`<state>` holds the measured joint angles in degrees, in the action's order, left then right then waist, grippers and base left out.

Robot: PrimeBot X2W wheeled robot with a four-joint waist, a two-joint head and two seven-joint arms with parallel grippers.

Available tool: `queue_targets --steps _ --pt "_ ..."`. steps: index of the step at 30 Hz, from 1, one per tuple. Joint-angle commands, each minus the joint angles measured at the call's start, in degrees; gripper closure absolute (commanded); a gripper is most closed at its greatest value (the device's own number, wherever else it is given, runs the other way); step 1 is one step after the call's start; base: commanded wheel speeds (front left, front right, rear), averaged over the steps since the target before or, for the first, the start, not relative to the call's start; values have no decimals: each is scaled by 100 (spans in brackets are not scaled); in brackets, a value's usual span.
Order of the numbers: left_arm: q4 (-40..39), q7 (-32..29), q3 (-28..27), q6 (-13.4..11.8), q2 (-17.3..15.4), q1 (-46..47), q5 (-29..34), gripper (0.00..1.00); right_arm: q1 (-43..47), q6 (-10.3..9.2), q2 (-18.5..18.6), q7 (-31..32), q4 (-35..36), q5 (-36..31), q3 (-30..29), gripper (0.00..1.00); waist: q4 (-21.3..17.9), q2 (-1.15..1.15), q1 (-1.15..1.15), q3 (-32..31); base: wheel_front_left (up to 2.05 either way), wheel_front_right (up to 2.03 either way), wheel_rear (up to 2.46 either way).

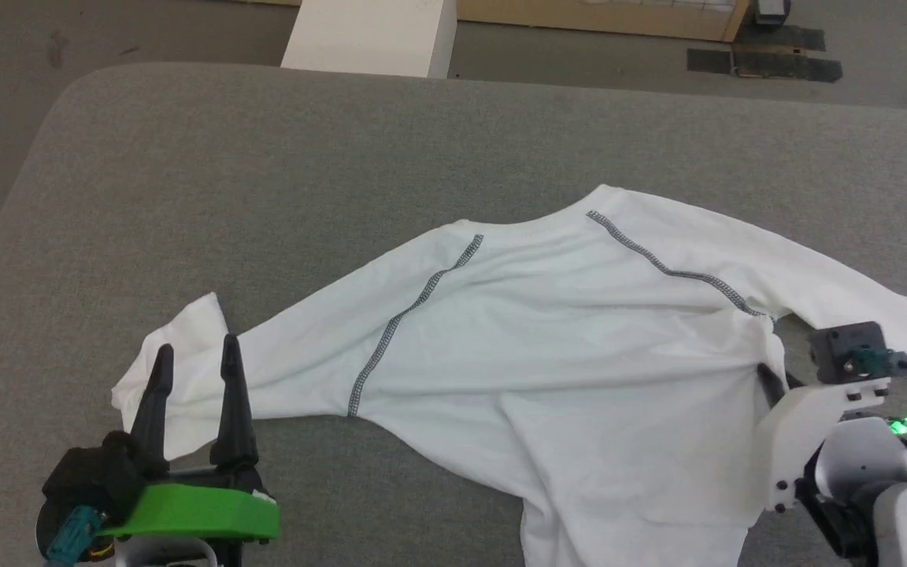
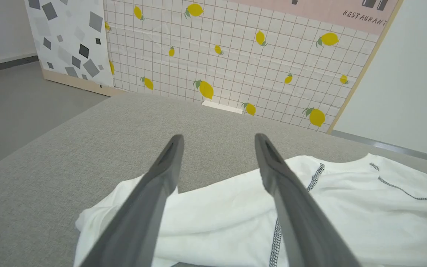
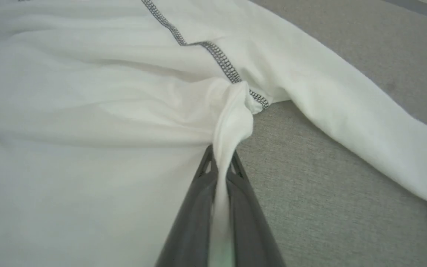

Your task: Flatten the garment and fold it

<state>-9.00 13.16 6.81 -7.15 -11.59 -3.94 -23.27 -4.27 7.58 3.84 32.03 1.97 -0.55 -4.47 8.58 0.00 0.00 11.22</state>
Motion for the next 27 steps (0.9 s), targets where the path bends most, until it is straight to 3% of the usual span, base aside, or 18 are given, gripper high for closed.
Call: queue_targets --steps 1,9,15,16,17,19,27 --pt "27 -17 12 -19 -30 6 -23 0 -40 -9 70 150 182 131 -95 100 -127 0 0 -130 0 0 0" --pt "103 -77 148 -1 16 -143 -76 0 1455 -9 467 1853 1623 752 -546 100 -277 0 0 -264 0 0 0" --pt "179 -112 176 6 1 -205 -122 0 2866 -9 303 2730 2152 1215 -596 100 -334 0 0 -279 0 0 0" --pt "192 -125 185 9 -7 -210 -123 0 2931 -9 273 2703 2171 1215 -586 96 -349 0 0 -286 0 0 0" --pt "205 -137 195 11 -17 -216 -120 0 2942 -9 225 2589 2194 1202 -571 75 -370 0 0 -302 0 0 0" --pt "217 -157 222 15 -33 -218 -109 0 2807 -9 103 2205 2233 1157 -623 0 -407 0 0 -347 0 0 0" --pt "-50 -388 405 155 -320 -66 91 0 1687 -9 -91 -172 2401 1056 -1283 0 -567 0 0 -493 0 0 0"
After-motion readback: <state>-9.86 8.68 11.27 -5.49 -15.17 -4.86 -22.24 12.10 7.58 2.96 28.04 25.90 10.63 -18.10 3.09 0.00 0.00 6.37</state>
